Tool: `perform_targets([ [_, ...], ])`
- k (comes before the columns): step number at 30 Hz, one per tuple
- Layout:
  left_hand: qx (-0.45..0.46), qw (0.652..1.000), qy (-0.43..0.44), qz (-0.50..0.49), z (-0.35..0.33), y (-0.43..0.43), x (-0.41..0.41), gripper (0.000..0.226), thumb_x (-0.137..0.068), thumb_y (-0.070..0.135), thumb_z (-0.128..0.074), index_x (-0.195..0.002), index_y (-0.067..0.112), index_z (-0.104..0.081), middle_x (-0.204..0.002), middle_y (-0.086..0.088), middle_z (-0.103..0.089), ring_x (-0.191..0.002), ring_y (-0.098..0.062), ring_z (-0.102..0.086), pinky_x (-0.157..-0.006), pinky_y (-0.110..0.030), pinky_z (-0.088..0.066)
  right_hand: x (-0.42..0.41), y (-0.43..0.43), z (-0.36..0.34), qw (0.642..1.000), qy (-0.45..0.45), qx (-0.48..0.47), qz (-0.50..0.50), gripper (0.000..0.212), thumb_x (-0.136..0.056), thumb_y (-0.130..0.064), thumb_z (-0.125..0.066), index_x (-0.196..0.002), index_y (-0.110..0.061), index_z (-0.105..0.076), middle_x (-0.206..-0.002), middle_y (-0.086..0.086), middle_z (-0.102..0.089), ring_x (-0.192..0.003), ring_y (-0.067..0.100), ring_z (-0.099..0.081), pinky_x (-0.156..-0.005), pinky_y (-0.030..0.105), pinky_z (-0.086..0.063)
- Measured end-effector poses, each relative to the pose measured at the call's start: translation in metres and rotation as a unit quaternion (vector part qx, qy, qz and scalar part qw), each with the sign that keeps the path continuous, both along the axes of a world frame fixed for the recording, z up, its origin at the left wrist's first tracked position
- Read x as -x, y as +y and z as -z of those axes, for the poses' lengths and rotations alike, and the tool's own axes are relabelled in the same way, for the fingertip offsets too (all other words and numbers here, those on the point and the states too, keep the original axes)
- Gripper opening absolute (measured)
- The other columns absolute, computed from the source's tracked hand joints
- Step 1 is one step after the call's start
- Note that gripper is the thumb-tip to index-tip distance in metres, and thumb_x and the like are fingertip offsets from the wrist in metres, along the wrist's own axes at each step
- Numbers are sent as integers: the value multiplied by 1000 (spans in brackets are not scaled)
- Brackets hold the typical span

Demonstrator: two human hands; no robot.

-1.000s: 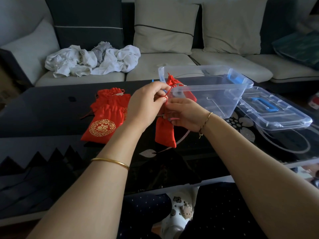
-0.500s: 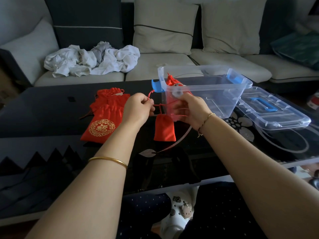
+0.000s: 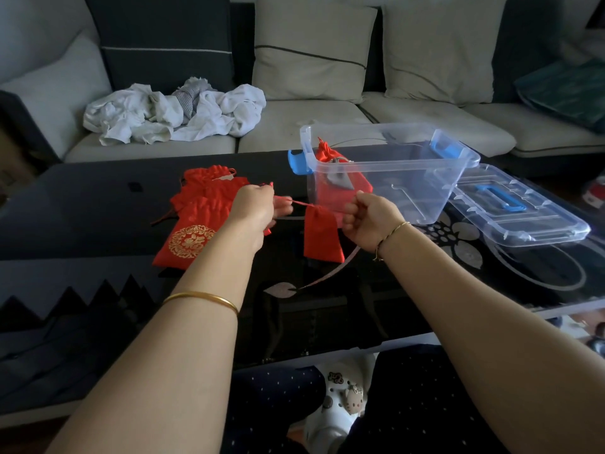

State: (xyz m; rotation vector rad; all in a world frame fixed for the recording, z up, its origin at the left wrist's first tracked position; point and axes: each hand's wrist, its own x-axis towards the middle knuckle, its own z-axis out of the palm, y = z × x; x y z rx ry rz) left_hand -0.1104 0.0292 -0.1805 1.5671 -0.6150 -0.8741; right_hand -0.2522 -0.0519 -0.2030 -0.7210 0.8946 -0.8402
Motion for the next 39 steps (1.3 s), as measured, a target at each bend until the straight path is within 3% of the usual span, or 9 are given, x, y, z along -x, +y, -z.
perform_targets([
  [2,73,994,84,-13,-3,-1,4,24,-100,15,-32,-92,13,-54,-76,2,-70,-76,-13,-68,-74,-28,-47,-5,2,3,1000,27,0,-1,35,-99,-19,-35,-64,-16,-39,-60,1,-37,-50,12,-33,-48,21,-30],
  [5,109,988,108,1,-5,0,9,31,-101,21,-35,-70,15,-39,-53,4,-63,-62,-14,-67,-66,-28,-51,-9,6,1,999,49,12,-4,32,-97,-16,-36,-66,-15,-41,-60,2,-40,-49,12,-36,-46,21,-33],
  [9,30,994,-52,90,-1,4,4,29,-98,26,-46,-76,11,-55,-68,-2,-61,-63,-14,-62,-69,-30,-54,-5,10,-9,993,49,104,-3,31,-98,-18,-40,-68,-12,-48,-61,5,-49,-45,13,-41,-42,19,-36],
  [12,-18,976,-138,170,2,6,1,12,-90,17,-62,-87,6,-66,-76,-6,-65,-69,-14,-62,-68,-27,-53,-4,16,-19,983,44,175,-26,28,-98,-18,-42,-74,-10,-54,-65,5,-57,-49,12,-41,-48,23,-34],
  [15,-29,960,-195,200,2,7,3,4,-84,14,-68,-81,11,-69,-77,-8,-66,-69,-15,-60,-67,-26,-52,-9,23,-27,972,53,223,-52,27,-97,-19,-45,-76,-9,-58,-65,3,-53,-53,11,-42,-52,24,-35],
  [20,-30,956,-213,198,2,6,8,13,-86,15,-65,-75,8,-67,-70,-6,-64,-62,-14,-57,-60,-25,-49,-16,25,-28,962,88,249,-75,25,-95,-26,-50,-81,-12,-65,-68,-2,-58,-53,10,-44,-51,23,-37],
  [25,-23,969,-166,181,4,4,8,14,-85,19,-67,-74,11,-66,-68,-3,-64,-61,-13,-58,-60,-27,-48,-13,24,-23,962,181,184,-91,43,-99,-39,-34,-95,-4,-59,-71,9,-64,-50,15,-48,-51,25,-38],
  [30,-15,979,-124,163,5,2,9,20,-89,17,-61,-70,13,-65,-68,-4,-64,-60,-14,-58,-62,-28,-48,-11,24,-21,947,192,217,-141,20,-94,-5,-41,-110,0,-52,-72,10,-59,-52,16,-53,-51,25,-43],
  [39,-9,990,-97,107,5,3,9,11,-92,11,-58,-82,11,-62,-70,-5,-66,-61,-12,-63,-58,-24,-53,-9,19,-16,883,281,345,-147,24,-82,-1,-63,-101,-4,-48,-78,12,-63,-61,14,-62,-57,23,-55],
])
